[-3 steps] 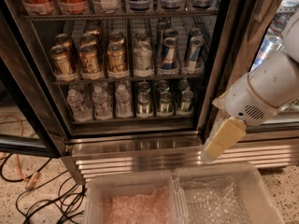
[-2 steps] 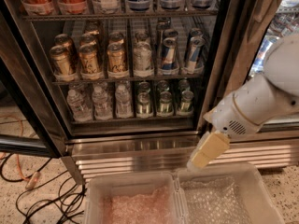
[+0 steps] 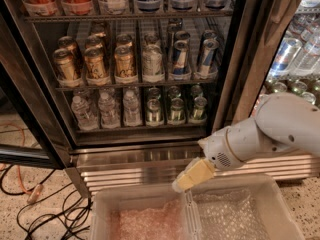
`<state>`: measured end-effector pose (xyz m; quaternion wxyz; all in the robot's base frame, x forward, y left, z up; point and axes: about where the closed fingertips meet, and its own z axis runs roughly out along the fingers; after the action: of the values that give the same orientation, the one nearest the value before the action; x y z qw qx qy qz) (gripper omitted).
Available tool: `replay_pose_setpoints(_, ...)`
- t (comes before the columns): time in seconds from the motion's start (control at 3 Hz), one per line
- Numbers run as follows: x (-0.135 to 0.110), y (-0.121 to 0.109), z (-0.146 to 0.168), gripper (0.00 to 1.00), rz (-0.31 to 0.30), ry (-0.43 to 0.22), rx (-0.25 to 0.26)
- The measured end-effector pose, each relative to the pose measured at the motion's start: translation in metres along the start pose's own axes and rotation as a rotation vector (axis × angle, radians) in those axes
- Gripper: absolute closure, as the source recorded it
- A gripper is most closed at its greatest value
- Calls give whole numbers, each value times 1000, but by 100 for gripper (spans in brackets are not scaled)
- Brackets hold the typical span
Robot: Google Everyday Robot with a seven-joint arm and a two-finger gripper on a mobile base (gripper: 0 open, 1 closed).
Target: Pick green can from bottom shelf of fridge
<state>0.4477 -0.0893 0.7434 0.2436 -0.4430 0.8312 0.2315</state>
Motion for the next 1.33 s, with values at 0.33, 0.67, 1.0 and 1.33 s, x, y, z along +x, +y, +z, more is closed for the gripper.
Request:
replay_pose_setpoints(0.33,-15,-14,34,0,45,-110,29)
replay_pose_setpoints(0.67,-15,-14,34,0,45,-110,29)
replay_pose_setpoints(1.0,-15,-10,48,0,60,-130,-12)
replay_pose_setpoints(1.33,-13,-8,78,0,86,-154,-59)
